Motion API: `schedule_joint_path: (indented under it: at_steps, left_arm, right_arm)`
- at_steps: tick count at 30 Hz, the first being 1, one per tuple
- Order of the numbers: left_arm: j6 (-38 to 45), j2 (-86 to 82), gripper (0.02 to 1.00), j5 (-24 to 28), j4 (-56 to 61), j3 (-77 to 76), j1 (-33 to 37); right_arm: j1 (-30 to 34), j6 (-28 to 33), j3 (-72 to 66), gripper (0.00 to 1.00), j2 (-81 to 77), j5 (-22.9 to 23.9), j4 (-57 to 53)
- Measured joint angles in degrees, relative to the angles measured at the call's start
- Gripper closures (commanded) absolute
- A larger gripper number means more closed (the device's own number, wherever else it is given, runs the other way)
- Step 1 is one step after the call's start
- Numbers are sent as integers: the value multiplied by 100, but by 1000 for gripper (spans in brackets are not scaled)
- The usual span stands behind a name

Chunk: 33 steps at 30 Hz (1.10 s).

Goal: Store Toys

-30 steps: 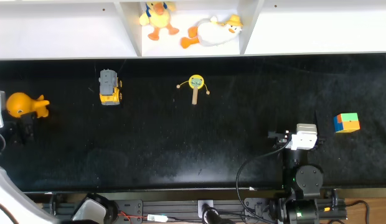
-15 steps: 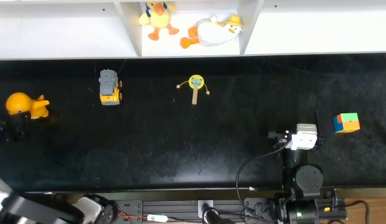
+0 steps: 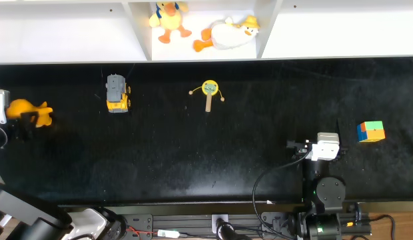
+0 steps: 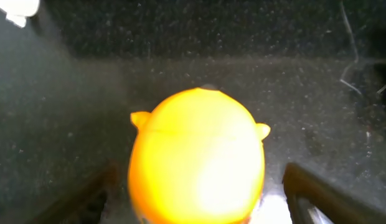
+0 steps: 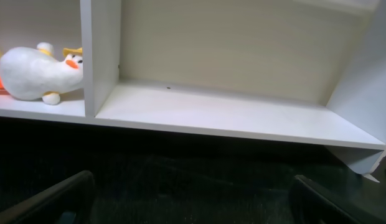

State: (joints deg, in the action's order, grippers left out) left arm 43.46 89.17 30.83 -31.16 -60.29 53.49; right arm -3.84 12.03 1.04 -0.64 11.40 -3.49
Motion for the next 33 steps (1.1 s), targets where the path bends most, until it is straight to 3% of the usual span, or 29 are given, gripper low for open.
schedule_joint_path:
  at_steps: [6,9,21,33]
  left_arm:
    - [-28,0,831,-111,11,0,-2]
    - [-190,-2,923,-125,-31,0,-2]
    - [-1646,-1344,915,-433,-732,-127,-203]
    - [-2979,-1309,904,-1327,-546,-951,-1735]
  right_arm:
    - [0,0,0,5,0,-2,0]
    - [0,0,0,5,0,0,0]
    - [0,2,0,5,0,-2,-2]
    - [0,0,0,5,0,0,-2]
